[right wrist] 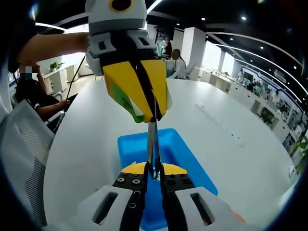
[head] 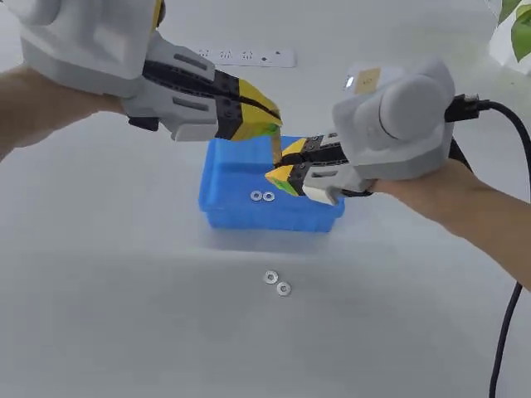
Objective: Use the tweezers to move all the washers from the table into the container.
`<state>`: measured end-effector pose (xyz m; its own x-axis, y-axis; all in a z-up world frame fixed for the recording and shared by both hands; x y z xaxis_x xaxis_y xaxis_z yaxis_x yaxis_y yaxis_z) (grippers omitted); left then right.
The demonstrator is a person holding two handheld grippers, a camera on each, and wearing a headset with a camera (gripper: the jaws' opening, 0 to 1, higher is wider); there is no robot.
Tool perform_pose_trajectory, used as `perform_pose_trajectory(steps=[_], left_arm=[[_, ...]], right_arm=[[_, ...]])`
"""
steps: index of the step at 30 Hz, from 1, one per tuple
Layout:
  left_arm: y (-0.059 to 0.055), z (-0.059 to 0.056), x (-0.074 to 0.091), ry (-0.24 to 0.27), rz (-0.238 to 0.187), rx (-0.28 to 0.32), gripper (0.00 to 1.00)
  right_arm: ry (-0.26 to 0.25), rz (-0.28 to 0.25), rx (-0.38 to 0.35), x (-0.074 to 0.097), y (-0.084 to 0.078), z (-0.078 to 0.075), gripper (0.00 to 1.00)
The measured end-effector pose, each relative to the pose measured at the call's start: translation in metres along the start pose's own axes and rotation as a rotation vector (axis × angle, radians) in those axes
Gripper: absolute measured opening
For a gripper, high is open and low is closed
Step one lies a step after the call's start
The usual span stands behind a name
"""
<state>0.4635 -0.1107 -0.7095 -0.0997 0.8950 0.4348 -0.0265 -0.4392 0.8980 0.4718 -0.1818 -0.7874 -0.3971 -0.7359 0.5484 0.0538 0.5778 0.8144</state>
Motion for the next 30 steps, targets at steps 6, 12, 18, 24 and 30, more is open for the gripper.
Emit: perform_pose_trajectory(steps=[6, 12, 18, 24, 30], left_arm=[[-0.012, 0.007, -0.012, -0.020, 0.014, 0.024, 0.05], [-0.021, 0.011, -0.018, -0.031, 0.024, 0.045, 0.05], [-0.027, 0.014, -0.022, -0.035, 0.024, 0.064, 0.05], [-0.028, 0.016, -0.027, -0.030, 0.015, 0.100, 0.05], [-0.026, 0.015, -0.030, -0.037, 0.019, 0.105, 0.05]], right_arm=[[0.002, 0.024, -0.033, -0.007, -0.013, -0.003, 0.11], [0.007, 0.044, -0.050, -0.011, -0.021, -0.003, 0.11], [0.008, 0.060, -0.060, -0.014, -0.029, -0.004, 0.11], [0.004, 0.071, -0.069, -0.012, -0.031, -0.005, 0.11], [0.003, 0.077, -0.070, -0.007, -0.032, -0.005, 0.11]])
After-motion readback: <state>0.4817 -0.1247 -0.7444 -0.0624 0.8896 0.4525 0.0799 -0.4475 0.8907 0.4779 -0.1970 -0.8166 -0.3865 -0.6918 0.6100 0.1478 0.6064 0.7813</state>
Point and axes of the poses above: the centre of the closed fingertips' face, and the gripper's own axes: x roughly backward along the fingers, z roughly to its left, y roughly out of its top, the point moved 6 cm from there along x, roughly backward along the fingers, and after that the axes turned 8 degrees about -y, right-handed, at the moved point
